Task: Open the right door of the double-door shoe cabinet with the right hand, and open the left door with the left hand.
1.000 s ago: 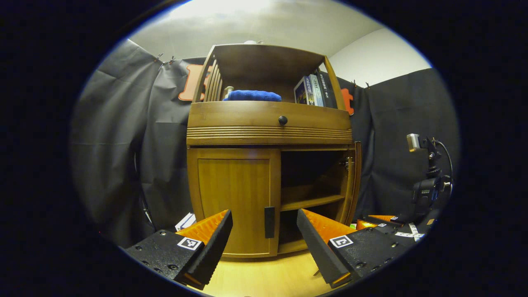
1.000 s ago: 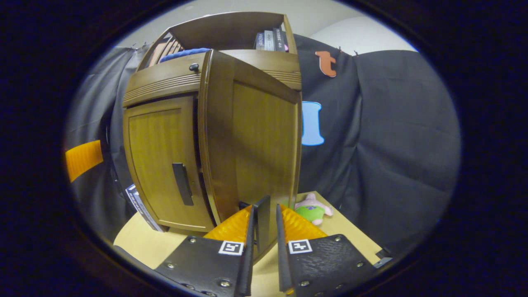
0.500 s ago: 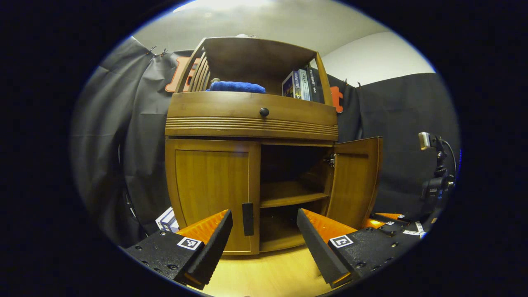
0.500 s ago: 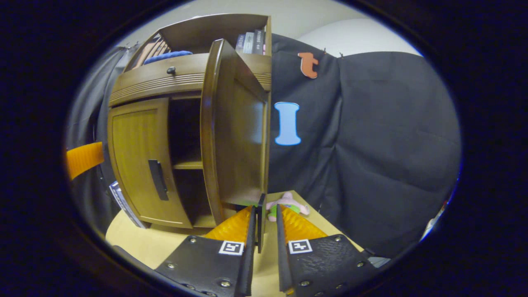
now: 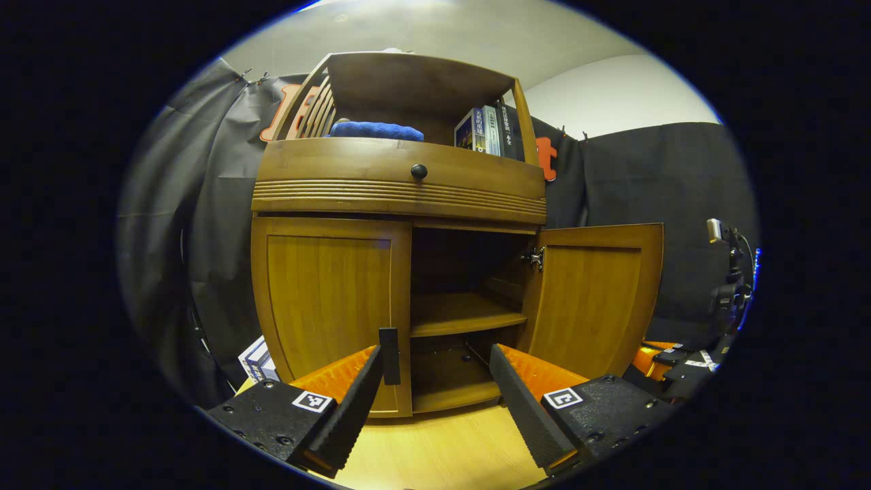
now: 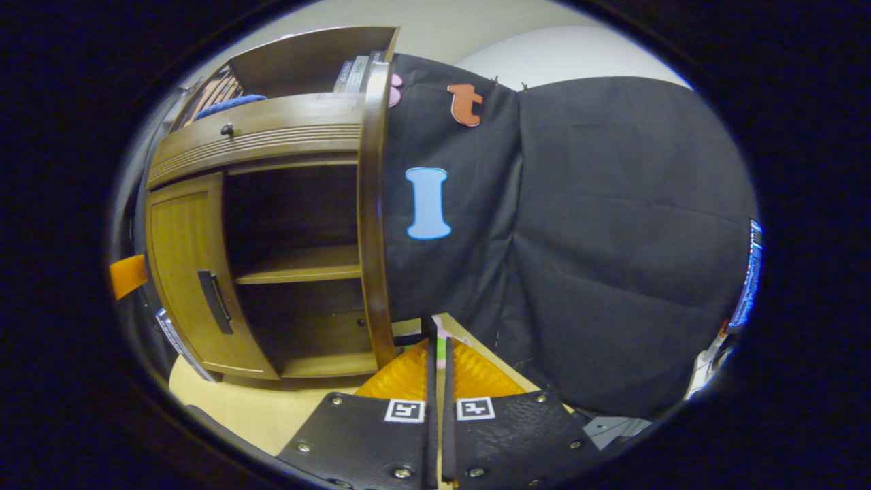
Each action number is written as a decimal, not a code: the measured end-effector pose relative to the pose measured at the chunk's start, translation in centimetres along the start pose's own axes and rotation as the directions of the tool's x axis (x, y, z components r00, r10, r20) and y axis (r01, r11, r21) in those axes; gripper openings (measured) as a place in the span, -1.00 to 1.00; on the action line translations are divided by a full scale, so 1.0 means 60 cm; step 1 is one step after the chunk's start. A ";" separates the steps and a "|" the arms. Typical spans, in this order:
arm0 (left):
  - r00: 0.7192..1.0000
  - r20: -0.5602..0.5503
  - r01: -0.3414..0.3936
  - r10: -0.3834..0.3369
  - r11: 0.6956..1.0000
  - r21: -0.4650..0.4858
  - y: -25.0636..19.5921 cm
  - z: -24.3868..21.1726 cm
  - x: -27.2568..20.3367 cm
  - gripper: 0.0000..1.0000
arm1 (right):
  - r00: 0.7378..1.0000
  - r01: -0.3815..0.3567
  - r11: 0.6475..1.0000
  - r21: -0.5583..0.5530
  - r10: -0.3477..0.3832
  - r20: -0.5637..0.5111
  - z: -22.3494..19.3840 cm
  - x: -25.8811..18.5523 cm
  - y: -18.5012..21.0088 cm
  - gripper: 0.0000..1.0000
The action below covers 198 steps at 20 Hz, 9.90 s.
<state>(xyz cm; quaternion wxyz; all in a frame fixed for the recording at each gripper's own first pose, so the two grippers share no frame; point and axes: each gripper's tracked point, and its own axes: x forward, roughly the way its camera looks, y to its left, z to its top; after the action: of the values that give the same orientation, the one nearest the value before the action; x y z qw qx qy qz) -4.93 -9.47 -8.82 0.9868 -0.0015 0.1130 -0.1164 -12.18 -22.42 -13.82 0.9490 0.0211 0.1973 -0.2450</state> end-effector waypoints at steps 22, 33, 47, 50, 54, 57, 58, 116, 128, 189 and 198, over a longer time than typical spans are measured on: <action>0.995 -0.024 -0.092 0.095 0.990 0.108 0.053 -0.037 0.211 0.94 | 0.964 0.260 0.964 0.046 -0.262 0.041 -0.003 -0.099 -0.165 -0.93; 0.977 -0.111 -0.171 0.182 0.981 0.096 0.128 -0.097 0.285 0.73 | 0.929 0.370 0.929 0.016 -0.369 -0.013 -0.033 -0.135 -0.217 -0.93; 0.973 -0.164 -0.163 0.160 0.987 -0.003 0.135 -0.130 0.279 -0.33 | 0.959 0.281 0.960 -0.010 -0.282 -0.016 -0.040 -0.116 -0.182 -0.93; 0.978 -0.159 -0.143 0.137 0.989 -0.025 0.131 -0.131 0.253 -0.34 | 0.971 0.238 0.971 -0.023 -0.238 -0.015 -0.040 -0.108 -0.162 -0.93; 0.981 -0.153 -0.129 0.119 0.990 -0.057 0.127 -0.131 0.215 -0.34 | 0.985 0.168 0.985 -0.040 -0.169 -0.021 -0.042 -0.098 -0.128 -0.93; 0.982 -0.153 -0.128 0.115 0.989 -0.080 0.128 -0.130 0.186 -0.34 | 0.994 0.106 0.993 -0.056 -0.107 -0.020 -0.041 -0.091 -0.100 -0.93; 0.982 -0.152 -0.127 0.113 0.988 -0.089 0.128 -0.130 0.174 -0.34 | 0.996 0.084 0.995 -0.061 -0.085 -0.020 -0.040 -0.089 -0.088 -0.93; 0.802 -0.158 -0.597 0.576 0.784 -0.172 0.372 -0.107 -0.217 -0.62 | 0.766 -0.643 0.750 -0.155 0.632 -0.119 -0.075 -0.087 0.331 -0.93; 0.801 -0.138 -0.599 0.583 0.784 -0.165 0.357 -0.101 -0.223 -0.63 | 0.779 -0.628 0.766 -0.139 0.617 -0.114 -0.066 -0.078 0.325 -0.93; 0.981 0.151 -0.123 0.122 0.992 -0.006 0.062 0.119 -0.012 0.83 | 0.805 -0.530 0.845 -0.076 0.529 0.268 0.218 -0.085 0.304 -0.02; 0.979 0.153 -0.131 0.132 0.991 -0.013 0.071 0.119 -0.016 0.84 | 0.807 -0.528 0.845 -0.086 0.530 0.261 0.211 -0.091 0.310 0.93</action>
<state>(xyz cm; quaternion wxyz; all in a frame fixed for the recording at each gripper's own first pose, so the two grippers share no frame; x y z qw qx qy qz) -3.27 -5.26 -1.79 0.9980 -0.0044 0.0369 -0.0502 -3.15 -5.30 -1.12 0.9976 0.0367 0.0515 0.0292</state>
